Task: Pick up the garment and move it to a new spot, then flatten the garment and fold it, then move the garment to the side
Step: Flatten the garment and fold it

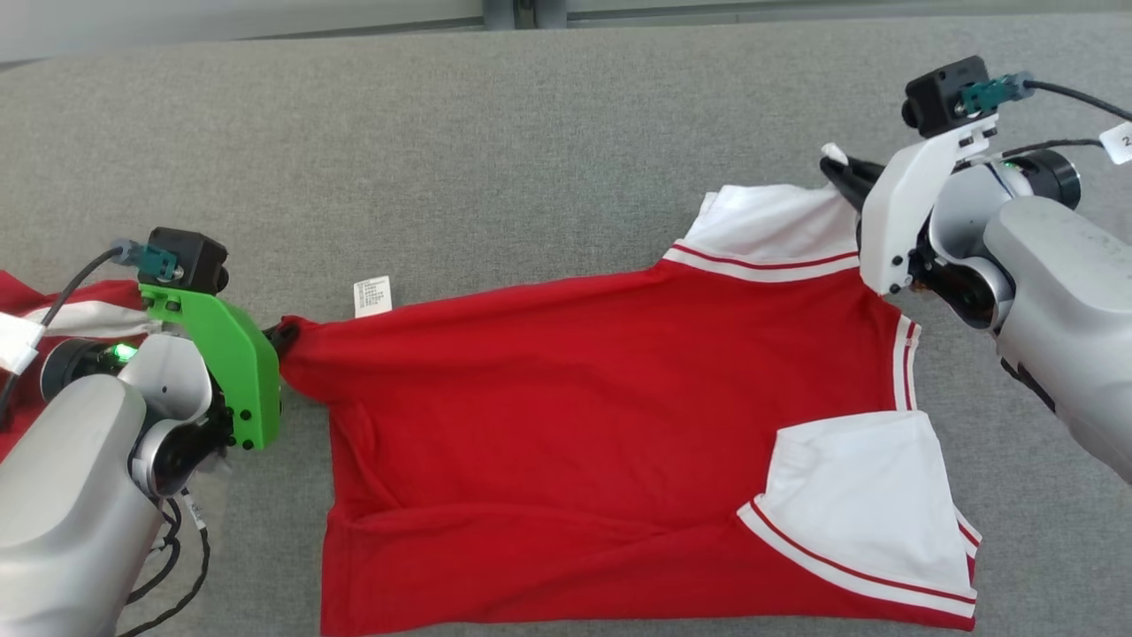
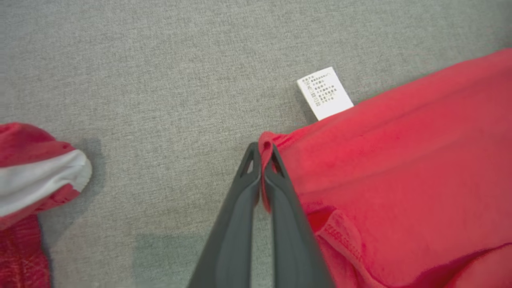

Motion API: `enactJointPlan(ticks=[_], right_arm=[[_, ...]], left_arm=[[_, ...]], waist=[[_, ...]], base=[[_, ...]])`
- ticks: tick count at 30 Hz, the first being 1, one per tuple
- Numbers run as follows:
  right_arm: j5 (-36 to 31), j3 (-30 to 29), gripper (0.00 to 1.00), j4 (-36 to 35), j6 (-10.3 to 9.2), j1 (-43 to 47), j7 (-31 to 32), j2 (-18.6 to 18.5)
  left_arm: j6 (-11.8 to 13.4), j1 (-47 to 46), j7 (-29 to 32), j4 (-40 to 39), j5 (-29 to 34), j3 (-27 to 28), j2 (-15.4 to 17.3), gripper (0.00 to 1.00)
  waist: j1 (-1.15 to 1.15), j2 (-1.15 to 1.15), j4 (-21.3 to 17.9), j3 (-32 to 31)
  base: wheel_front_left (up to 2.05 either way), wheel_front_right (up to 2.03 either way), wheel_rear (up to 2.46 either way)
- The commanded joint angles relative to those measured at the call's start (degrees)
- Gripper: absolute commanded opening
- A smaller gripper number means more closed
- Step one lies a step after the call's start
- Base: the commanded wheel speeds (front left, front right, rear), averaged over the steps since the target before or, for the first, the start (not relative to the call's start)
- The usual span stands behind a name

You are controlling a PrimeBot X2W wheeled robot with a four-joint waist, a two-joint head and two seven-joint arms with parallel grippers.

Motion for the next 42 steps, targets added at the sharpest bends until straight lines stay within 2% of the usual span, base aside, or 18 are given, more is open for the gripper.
enactJointPlan(ticks=[1,15,26,35,42], right_arm=[[0.6,0.8,0.0,-1.0,-0.08,0.9,0.4,-0.8],[4.2,9.2,0.0,-13.5,-0.08,4.2,6.4,-8.9],[8.2,10.8,0.0,-23.5,-0.08,8.6,12.3,-15.3],[11.0,9.9,0.0,-30.9,-0.08,13.9,18.1,-19.3],[11.5,7.9,0.0,-33.1,-0.08,18.2,20.5,-19.7]], left_arm=[[-0.4,-0.7,1.1,0.3,-0.1,-0.4,1.0,0.0],[-1.3,-0.3,10.4,0.5,-4.2,-4.6,4.8,0.0],[-1.4,1.8,19.0,-3.1,-10.0,-6.3,7.6,0.0],[0.9,5.9,24.9,-7.4,-14.1,-6.3,10.1,0.0],[2.9,8.7,27.5,-10.7,-16.0,-6.5,11.5,0.0]], waist=[[0.0,0.0,-1.1,-2.2],[0.0,0.0,-4.0,-6.4],[0.0,0.0,-4.9,-8.5],[0.0,0.0,-6.3,-9.8],[0.0,0.0,-6.9,-9.9]], base=[[0.0,0.0,0.0],[0.0,0.0,0.0],[0.0,0.0,0.0],[0.0,0.0,0.0],[0.0,0.0,0.0]])
